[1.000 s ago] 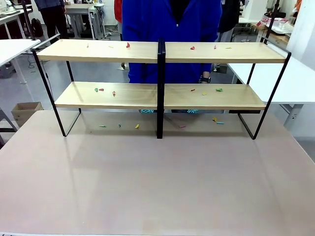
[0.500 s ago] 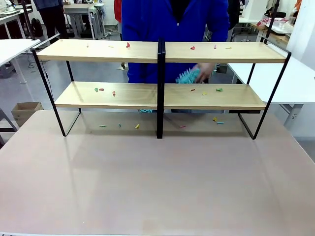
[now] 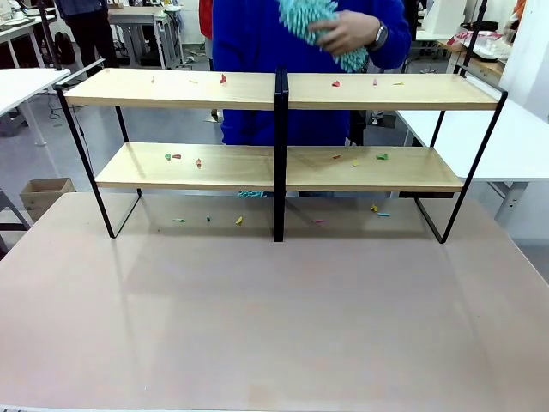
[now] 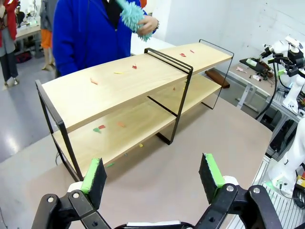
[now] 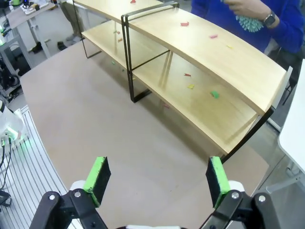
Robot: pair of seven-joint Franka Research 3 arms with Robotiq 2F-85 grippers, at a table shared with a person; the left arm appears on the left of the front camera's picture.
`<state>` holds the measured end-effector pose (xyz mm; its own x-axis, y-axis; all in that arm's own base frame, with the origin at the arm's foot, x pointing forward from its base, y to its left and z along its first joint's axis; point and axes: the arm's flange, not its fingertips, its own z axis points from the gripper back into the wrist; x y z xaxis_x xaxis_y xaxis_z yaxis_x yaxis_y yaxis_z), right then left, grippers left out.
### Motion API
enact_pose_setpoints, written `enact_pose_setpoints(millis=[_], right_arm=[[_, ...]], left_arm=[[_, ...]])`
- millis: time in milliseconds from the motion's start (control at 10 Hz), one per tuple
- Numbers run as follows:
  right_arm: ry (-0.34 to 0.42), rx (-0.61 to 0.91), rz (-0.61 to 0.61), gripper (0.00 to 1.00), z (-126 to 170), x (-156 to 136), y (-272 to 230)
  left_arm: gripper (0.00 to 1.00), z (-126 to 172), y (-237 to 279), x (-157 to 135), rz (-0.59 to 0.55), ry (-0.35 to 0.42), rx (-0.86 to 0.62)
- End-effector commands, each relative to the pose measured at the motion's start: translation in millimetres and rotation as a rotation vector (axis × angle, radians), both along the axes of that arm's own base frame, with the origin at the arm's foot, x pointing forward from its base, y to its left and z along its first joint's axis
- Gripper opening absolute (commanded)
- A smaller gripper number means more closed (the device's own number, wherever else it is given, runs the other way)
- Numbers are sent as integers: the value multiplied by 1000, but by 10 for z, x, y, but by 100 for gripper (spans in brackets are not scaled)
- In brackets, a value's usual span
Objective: Clean the shelves.
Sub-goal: Pick up the Duster when the human hands it over.
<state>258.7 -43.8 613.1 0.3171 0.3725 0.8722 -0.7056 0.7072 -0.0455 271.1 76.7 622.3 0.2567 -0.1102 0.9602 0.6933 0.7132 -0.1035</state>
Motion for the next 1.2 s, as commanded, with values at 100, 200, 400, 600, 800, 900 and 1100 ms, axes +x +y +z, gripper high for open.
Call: enact_pose_setpoints(millis=[100, 200, 400, 600, 800, 900, 1100], right_arm=[[-59, 44, 62, 100, -333, -7, 122], [-52, 37, 77, 100, -325, 55, 129], [-55, 70, 107, 100, -299, 146, 89], [-98, 131, 147, 100, -210, 138, 41], [-103, 139, 138, 100, -195, 157, 27], [-116, 159, 136, 100, -197, 161, 6], [-128, 172, 132, 100, -190, 142, -35]], left_arm=[[100, -2, -12, 1, -9, 3, -6], [100, -2, -12, 1, -9, 3, -6], [100, -2, -12, 1, -9, 3, -6], [100, -2, -12, 1, -9, 3, -6], [100, -2, -12, 1, -9, 3, -6], [100, -2, -12, 1, -9, 3, -6], [100, -2, -12, 1, -9, 3, -6]])
